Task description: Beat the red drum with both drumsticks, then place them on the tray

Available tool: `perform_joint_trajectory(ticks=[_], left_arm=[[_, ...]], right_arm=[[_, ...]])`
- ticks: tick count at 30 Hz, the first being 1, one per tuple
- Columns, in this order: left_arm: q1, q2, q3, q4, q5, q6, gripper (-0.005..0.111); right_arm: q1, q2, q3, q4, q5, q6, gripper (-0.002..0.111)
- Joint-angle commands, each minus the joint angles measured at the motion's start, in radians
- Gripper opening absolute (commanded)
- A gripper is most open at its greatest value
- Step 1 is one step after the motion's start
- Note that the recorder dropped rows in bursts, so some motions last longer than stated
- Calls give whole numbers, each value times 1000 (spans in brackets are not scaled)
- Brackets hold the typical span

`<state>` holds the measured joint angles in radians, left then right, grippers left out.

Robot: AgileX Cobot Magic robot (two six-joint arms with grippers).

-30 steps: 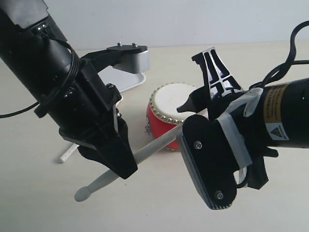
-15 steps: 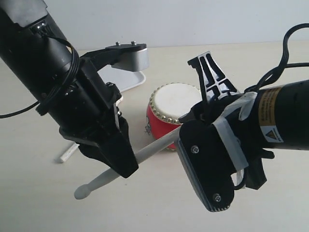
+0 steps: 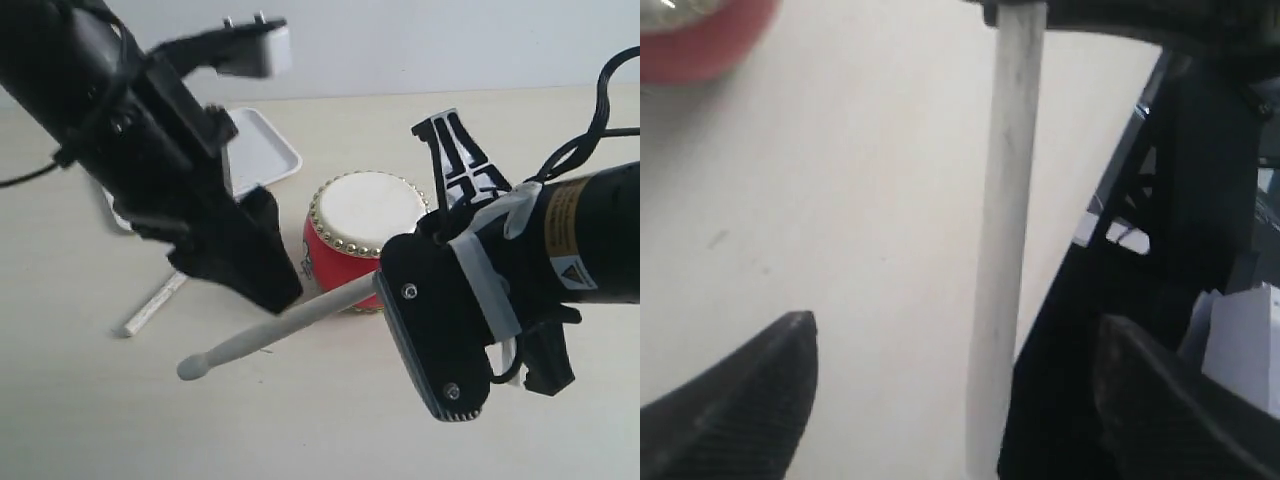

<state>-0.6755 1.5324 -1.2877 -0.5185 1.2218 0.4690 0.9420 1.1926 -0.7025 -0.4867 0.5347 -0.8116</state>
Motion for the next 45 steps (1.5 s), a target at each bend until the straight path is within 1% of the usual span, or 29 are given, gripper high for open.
perform_joint_trajectory(ticks=[1,2,3,4,5,6,7,8,10,12,15,18,22,24,26,30,34,42,45], left_arm=[[107,-75,-105,9,-1,-10,74],[151,-104,-120,9,-1,-10,74],[171,-117,-121,11,-1,-10,74],[204,-131,-121,33,-1,-10,74],[220,-136,-121,58,-2,-22,74],[238,-137,-121,116,-5,-75,74],[246,-137,-119,154,-5,-100,74],[248,-137,-117,189,-10,-123,74],[248,-137,-99,243,-37,-148,74],[248,-137,-84,251,-79,-153,74],[248,-135,-67,247,-133,-164,74],[248,-125,-56,241,-149,-175,74],[248,-87,-28,247,-160,-185,74],[248,-57,-11,249,-175,-185,74],[248,-16,4,249,-193,-185,74],[248,91,8,257,-206,-185,74],[245,202,8,302,-256,-141,74],[244,369,8,334,-265,-137,74],[244,401,8,360,-270,-137,71]], right_arm=[[0,-5,-87,-130,130,176,0],[-3,-5,-122,-237,199,309,0],[-12,-5,-144,-285,227,375,0],[-57,-5,-195,-307,257,455,0],[-92,-5,-221,-292,264,472,0],[-167,-5,-268,-226,269,485,0],[-202,-5,-288,-184,270,485,0],[-257,-5,-314,-113,275,484,0],[-333,-3,-342,-22,285,481,0],[-401,6,-362,62,287,481,0],[-469,34,-381,169,290,494,0],[-516,80,-409,231,331,557,0],[-613,178,-474,247,490,700,0],[-660,234,-505,278,536,712,0],[-698,280,-529,336,539,701,0],[-718,339,-575,426,527,622,0],[-718,373,-626,487,523,569,0],[-718,379,-675,487,518,549,0],[-718,379,-675,487,518,547,0]])
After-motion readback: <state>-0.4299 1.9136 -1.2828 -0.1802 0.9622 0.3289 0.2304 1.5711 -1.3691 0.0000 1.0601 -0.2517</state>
